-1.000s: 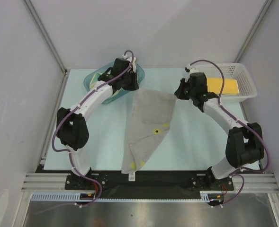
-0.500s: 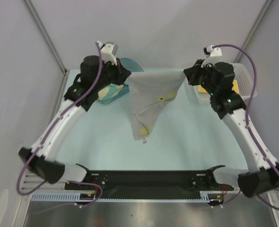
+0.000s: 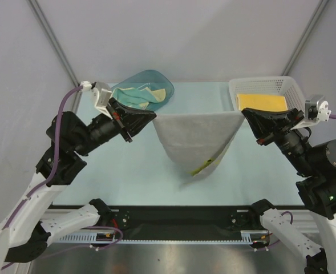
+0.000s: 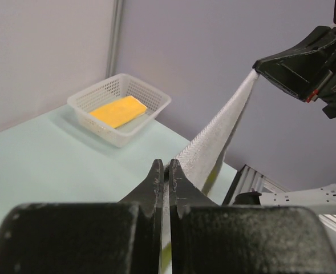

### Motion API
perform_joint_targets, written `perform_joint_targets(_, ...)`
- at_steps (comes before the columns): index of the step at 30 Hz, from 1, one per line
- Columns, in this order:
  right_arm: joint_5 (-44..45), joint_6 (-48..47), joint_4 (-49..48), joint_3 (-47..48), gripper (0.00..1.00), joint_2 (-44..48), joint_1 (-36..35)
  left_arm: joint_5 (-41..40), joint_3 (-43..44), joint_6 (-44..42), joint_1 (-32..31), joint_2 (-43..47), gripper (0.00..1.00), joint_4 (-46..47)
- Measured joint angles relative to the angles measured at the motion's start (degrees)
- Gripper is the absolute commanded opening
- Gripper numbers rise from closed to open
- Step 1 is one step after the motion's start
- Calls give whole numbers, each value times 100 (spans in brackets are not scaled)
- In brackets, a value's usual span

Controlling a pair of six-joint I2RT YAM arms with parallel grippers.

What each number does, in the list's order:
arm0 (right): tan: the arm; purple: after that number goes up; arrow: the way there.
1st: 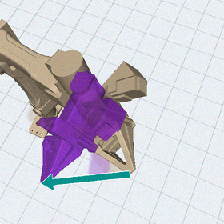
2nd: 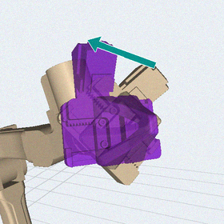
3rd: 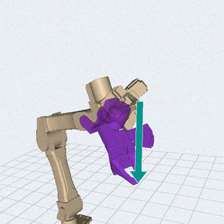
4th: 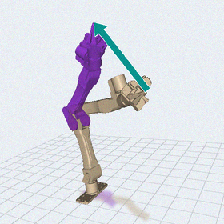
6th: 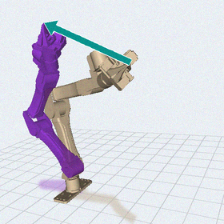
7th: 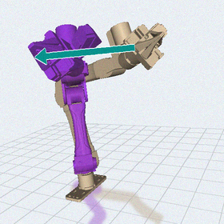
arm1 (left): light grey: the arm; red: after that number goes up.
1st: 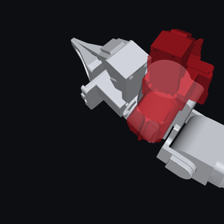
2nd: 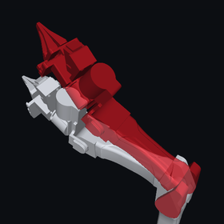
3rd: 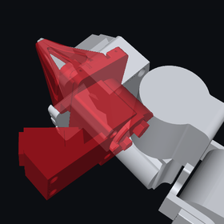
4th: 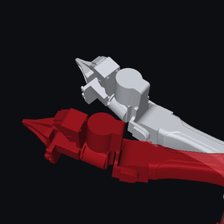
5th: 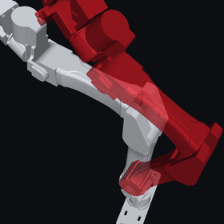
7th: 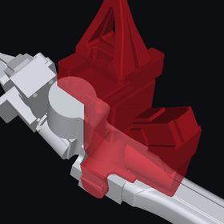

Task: Fold and stack the towels
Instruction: Flatten out the crumpled towel

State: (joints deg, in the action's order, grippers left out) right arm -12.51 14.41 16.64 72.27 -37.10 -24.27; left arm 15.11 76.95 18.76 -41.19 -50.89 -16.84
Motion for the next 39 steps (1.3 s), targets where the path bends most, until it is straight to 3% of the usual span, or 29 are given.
perform_joint_targets(8, 144, 39, 302, 249, 0, -7, 2, -431, 817, 114, -219, -402, 0, -693)
perform_joint_targets(15, 507, -232, -144, -35, 0, -573, 2, -1458, 1552, -96, -232, -1045, 0, -1163)
perform_joint_targets(21, 699, -363, -1150, -745, 0, -2059, 404, -1665, 1239, -229, 638, -2212, 0, -835)
perform_joint_targets(24, 612, -374, -1740, -811, 0, -3296, 688, -1593, 911, -264, 1108, -3038, 0, -446)
perform_joint_targets(31, 98, -529, -2579, -9, 0, -5628, 1102, -1180, 1211, -586, 1749, -5058, 0, 321)
perform_joint_targets(35, -133, -678, -2905, 363, 0, -6155, 1174, -1134, 1751, -837, 1904, -5711, 0, 586)
perform_joint_targets(39, -306, -772, -3182, 354, 0, -6175, 1176, -1274, 1746, -1080, 1952, -5702, 0, 769)
